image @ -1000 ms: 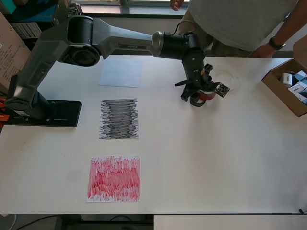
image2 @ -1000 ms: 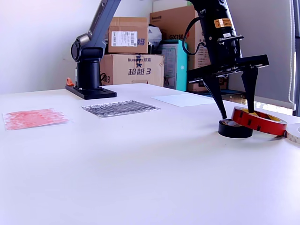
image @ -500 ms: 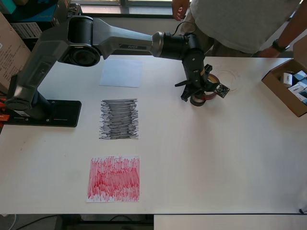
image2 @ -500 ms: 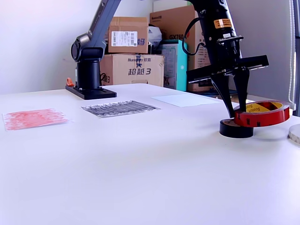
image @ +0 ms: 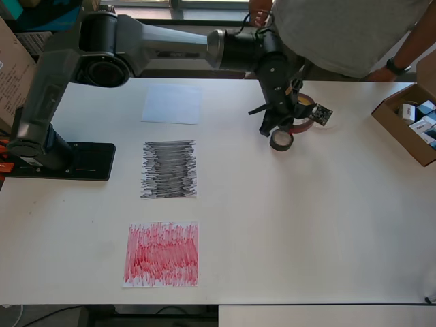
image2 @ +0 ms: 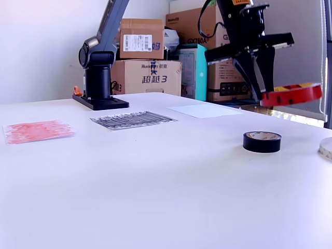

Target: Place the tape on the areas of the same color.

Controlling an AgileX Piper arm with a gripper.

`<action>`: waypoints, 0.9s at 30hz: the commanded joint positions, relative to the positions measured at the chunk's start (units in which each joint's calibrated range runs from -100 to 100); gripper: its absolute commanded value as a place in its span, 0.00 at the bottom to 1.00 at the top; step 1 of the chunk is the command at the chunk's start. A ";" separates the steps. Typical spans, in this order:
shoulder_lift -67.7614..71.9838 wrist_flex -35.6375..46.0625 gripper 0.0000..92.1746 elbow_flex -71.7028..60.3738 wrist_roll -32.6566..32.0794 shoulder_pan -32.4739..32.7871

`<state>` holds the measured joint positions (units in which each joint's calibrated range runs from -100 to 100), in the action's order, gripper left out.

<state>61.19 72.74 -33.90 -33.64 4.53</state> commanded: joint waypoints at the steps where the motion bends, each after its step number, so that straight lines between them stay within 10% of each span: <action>1: -12.26 -0.40 0.00 5.41 9.23 -0.80; 12: -39.02 -7.19 0.00 35.86 27.00 -17.85; 27: -41.92 -9.06 0.00 51.58 42.88 -30.95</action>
<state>19.41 64.63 10.33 2.43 -21.83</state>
